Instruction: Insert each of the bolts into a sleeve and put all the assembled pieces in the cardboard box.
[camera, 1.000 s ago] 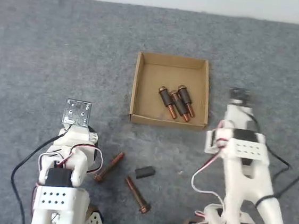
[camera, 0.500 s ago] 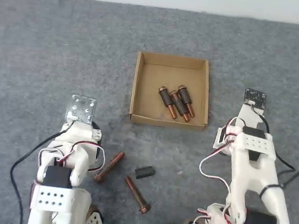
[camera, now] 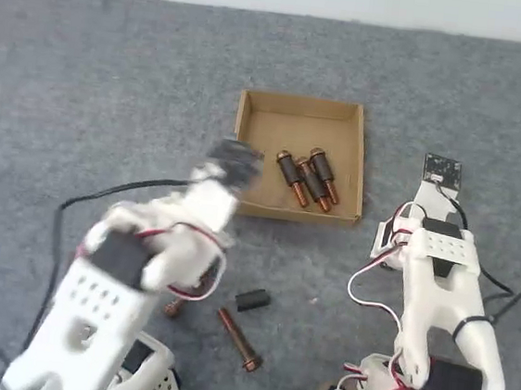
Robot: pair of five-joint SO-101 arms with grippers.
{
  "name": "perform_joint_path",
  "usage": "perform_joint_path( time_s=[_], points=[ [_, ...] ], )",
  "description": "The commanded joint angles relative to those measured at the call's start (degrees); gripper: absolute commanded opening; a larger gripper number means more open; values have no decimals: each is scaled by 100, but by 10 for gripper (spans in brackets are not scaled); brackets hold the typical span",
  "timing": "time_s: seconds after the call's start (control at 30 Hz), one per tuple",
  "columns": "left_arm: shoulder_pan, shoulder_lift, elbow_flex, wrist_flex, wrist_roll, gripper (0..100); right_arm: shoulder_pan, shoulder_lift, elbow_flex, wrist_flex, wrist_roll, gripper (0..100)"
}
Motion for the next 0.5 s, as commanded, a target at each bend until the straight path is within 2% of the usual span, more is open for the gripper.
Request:
perform_joint_path(
  time_s=[0.0,0.27,0.47],
  points=[
    [536,765,-435,35,-1055,16,75,-31,-343,-75,158,10],
    [1046,967,831,-237,-3279,16,75,-31,-343,-101,167,10],
    [1530,158,2308,-1319,-3393,16,75,-31,-343,-119,167,10]
  ],
)
